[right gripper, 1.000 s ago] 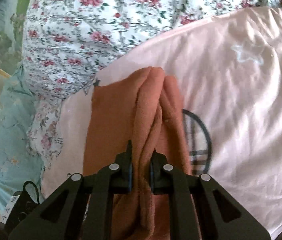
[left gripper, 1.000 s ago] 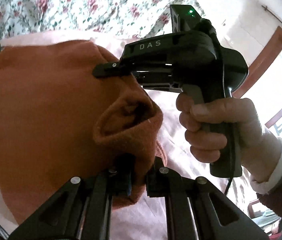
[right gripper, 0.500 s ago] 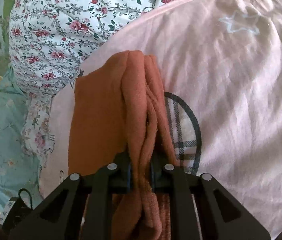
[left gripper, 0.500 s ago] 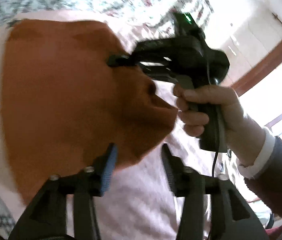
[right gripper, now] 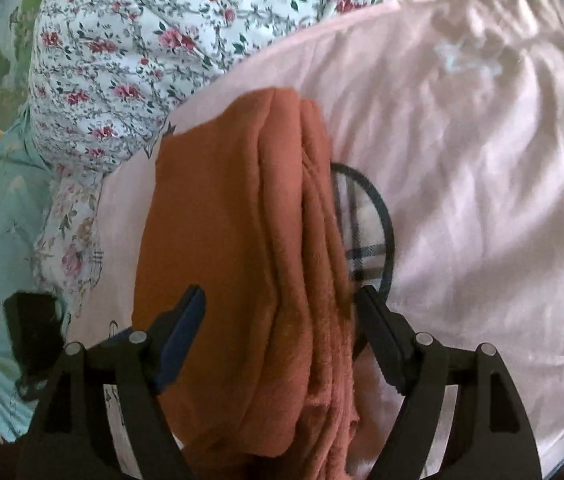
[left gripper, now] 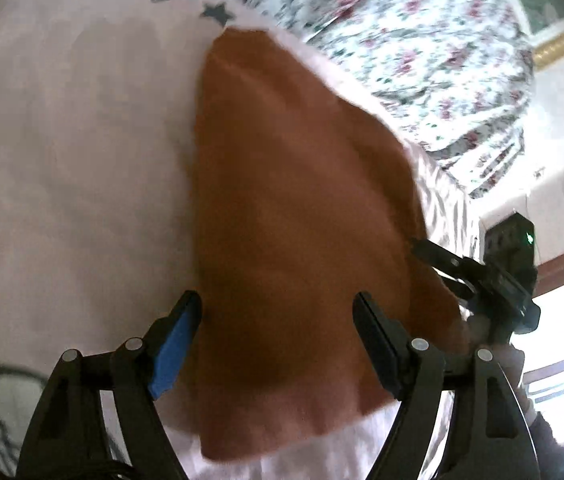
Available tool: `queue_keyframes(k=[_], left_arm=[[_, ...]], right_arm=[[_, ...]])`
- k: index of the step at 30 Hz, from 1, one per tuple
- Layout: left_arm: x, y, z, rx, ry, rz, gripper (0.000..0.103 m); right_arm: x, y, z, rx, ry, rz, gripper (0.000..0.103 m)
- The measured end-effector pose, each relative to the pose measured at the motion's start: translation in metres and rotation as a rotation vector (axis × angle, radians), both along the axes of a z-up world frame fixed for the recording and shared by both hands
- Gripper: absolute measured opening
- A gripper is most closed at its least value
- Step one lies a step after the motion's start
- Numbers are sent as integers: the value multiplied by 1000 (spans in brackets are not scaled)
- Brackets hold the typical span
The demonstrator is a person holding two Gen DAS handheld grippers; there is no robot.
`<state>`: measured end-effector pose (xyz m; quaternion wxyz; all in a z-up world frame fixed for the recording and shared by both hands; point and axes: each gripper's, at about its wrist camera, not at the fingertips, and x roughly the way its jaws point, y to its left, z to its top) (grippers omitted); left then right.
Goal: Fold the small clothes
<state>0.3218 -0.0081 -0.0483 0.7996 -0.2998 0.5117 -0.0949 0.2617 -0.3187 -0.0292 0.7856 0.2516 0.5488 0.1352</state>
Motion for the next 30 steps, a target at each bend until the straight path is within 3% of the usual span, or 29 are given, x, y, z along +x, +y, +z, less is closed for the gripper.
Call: queue_keyframes(k=[4, 6, 8, 9, 11, 16, 20, 30], left_arm=[[27, -2, -27, -50, 59, -8, 78], [31, -6, -36, -62, 55, -14, 72], [32, -9, -36, -62, 35, -35, 48], [30, -9, -35, -63, 27, -43, 42], [24, -6, -25, -75, 0, -45, 26], [-15, 14, 22, -76, -109, -50, 23], [-58, 54, 48, -69, -143, -4, 23], [-146, 136, 55, 17, -124, 129, 23]], right_arm=[[7, -6, -14, 86, 43, -5, 79], [8, -6, -17, 99, 49, 0, 75], [9, -2, -25, 92, 85, 17, 50], [10, 0, -28, 98, 100, 19, 37], [6, 6, -23, 112, 89, 20, 29], [-8, 40, 9, 144, 19, 73, 24], [-21, 87, 17, 197, -11, 151, 23], [-34, 195, -4, 240, 25, 299, 23]])
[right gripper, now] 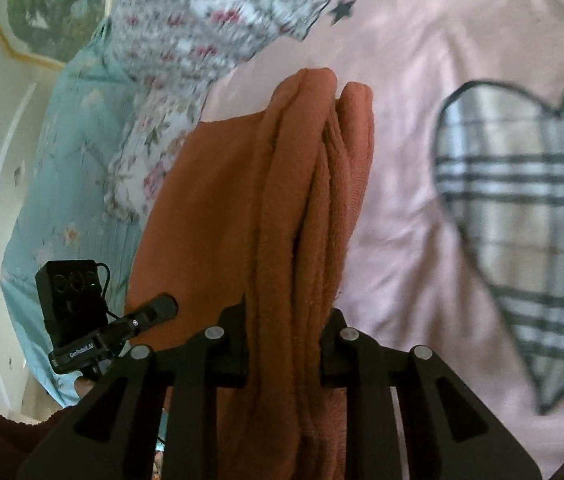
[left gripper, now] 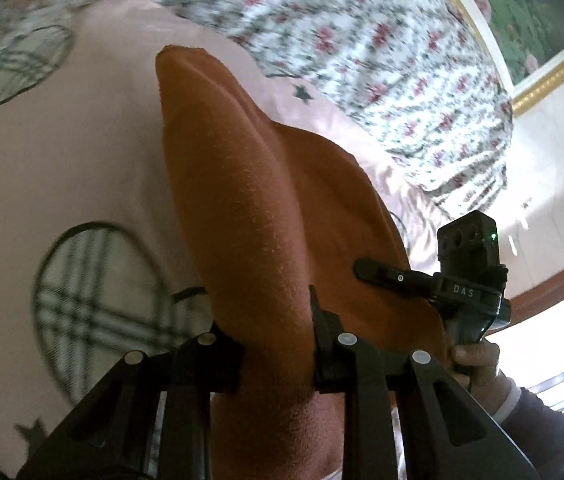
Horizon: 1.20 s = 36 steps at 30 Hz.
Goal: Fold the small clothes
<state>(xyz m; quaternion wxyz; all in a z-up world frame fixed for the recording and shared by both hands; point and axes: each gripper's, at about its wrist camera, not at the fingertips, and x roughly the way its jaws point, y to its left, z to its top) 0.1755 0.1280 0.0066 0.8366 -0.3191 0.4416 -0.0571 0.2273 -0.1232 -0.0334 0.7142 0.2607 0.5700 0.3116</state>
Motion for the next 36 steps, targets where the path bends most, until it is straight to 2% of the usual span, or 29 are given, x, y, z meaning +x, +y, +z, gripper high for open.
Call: queue_keyframes(k=[3, 6, 8, 10, 14, 18, 20, 21, 23, 24, 26, 27, 30, 32, 36], left_arm=[[-16, 15, -17, -5, 37, 26, 24], [-24, 23, -38, -12, 103, 47, 30], [-29, 28, -43, -19, 125, 63, 37], [-35, 34, -44, -28, 128, 79, 39], [-46, 40, -36, 12, 127, 98, 46], [-53, 44, -27, 53, 120, 125, 47], [-55, 44, -25, 74, 123, 137, 47], [-54, 44, -24, 86, 127, 143, 47], [-53, 43, -24, 96, 133, 148, 47], [-52, 42, -24, 100, 138, 152, 47], [-52, 41, -24, 104, 148, 156, 47], [-51, 40, -24, 106, 150, 156, 47], [-50, 36, -18, 118, 138, 143, 47], [-48, 32, -20, 145, 152, 133, 47], [-49, 32, -34, 111, 177, 143, 48]], right_arm=[[-2, 19, -14, -23, 28, 23, 23], [-8, 23, -28, -81, 50, 7, 25], [-9, 19, -32, -97, 59, -16, 28], [-10, 16, -31, -123, 68, -39, 39], [-9, 8, -14, -222, 45, -74, 44], [-9, -3, 23, -275, -74, -149, 44], [-2, 2, 34, -281, -128, -146, 44], [4, 8, 33, -293, -126, -128, 44], [15, 21, 24, -327, -107, -100, 42], [20, 27, 17, -335, -103, -87, 36], [26, 36, 12, -353, -92, -72, 17], [27, 40, 14, -351, -97, -69, 12], [17, 39, 49, -227, -221, -67, 11], [12, 37, 57, -230, -266, -60, 10], [26, 18, 11, -282, -117, -103, 10]])
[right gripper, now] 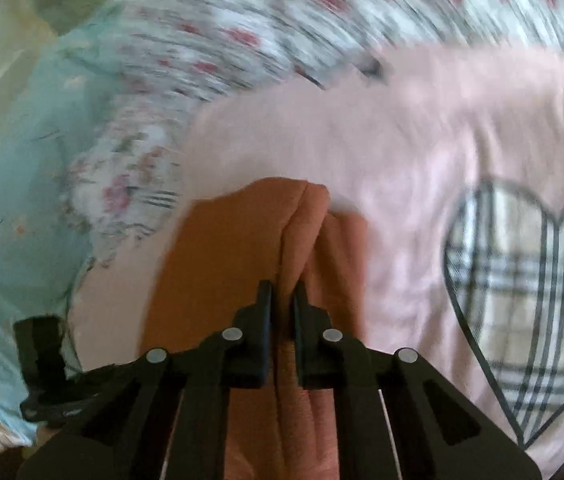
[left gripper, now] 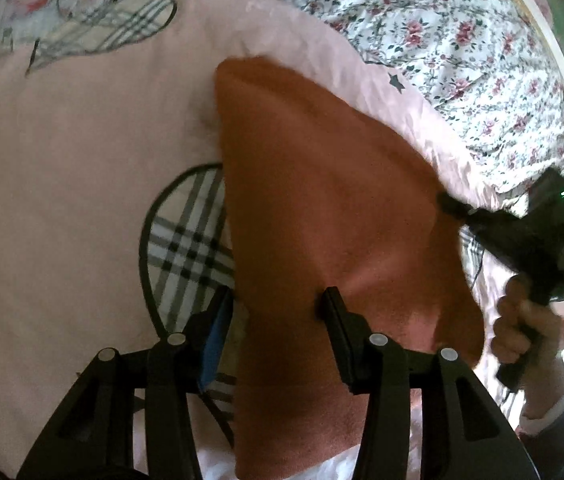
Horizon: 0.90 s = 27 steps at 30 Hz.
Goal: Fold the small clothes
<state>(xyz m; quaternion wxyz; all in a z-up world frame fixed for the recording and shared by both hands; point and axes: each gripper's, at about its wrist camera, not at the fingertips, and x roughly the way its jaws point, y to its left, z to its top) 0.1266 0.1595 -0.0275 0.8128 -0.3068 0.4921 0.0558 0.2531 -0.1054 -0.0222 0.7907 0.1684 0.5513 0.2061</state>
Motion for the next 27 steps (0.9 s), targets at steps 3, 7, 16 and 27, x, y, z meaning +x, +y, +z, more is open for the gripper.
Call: queue_keyframes(k=[3, 7, 16, 27], left_arm=[[-1, 0, -8, -16, 15, 7, 51], [-6, -2, -3, 7, 32, 3, 52], [-51, -17, 16, 21, 23, -81, 51], [-73, -23, 14, -25, 29, -62, 51]], right_arm=[[3, -5, -28, -38, 55, -13, 10], [0, -6, -22, -36, 69, -35, 12], [-80, -35, 29, 48, 59, -11, 37], [-141, -42, 19, 17, 92, -28, 37]])
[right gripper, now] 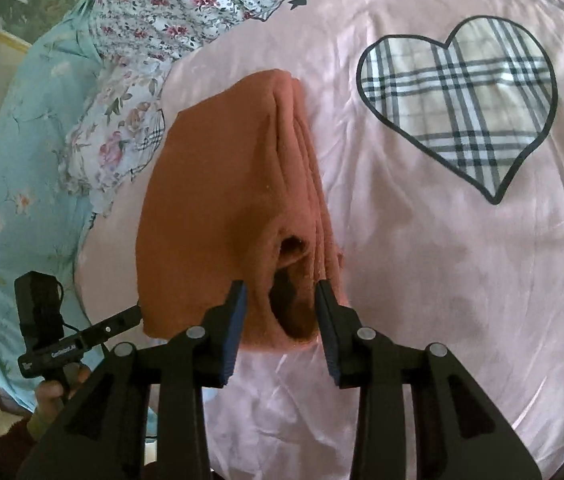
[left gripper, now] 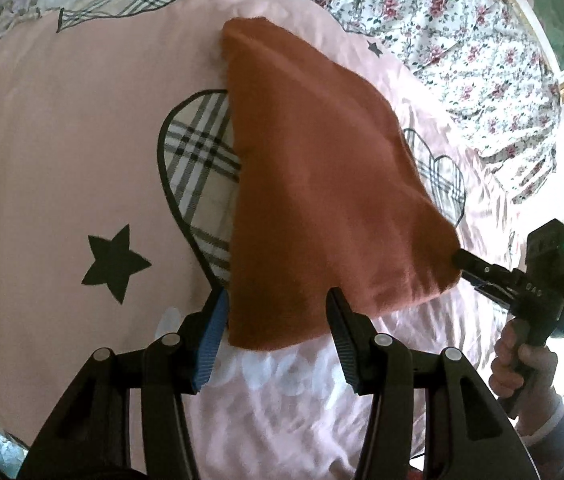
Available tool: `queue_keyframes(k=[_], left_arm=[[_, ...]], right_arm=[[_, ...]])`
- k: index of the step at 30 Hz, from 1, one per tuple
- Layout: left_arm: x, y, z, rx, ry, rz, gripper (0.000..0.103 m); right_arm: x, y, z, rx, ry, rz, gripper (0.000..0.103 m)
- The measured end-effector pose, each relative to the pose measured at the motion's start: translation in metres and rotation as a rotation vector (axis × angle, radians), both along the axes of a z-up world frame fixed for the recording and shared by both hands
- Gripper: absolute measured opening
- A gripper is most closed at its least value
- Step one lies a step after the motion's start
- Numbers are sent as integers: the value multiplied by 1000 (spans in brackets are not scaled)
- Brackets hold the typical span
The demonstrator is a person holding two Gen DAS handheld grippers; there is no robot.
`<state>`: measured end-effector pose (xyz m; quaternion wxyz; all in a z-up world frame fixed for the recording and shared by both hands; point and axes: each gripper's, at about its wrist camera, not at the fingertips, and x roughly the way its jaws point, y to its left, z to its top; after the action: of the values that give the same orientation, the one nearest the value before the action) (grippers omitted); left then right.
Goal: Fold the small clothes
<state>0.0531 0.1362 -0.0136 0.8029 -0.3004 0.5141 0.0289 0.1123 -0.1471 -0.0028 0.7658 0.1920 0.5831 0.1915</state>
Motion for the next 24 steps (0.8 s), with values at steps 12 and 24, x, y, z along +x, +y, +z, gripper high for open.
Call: queue_keyframes(k=[12, 24], left_arm=[[48, 27, 0, -45, -27, 88, 53], [67, 34, -35, 19, 75, 131, 55]], right_arm=[[47, 14, -17, 71, 15, -15, 15], [37, 7, -40, -63, 19, -27, 11]])
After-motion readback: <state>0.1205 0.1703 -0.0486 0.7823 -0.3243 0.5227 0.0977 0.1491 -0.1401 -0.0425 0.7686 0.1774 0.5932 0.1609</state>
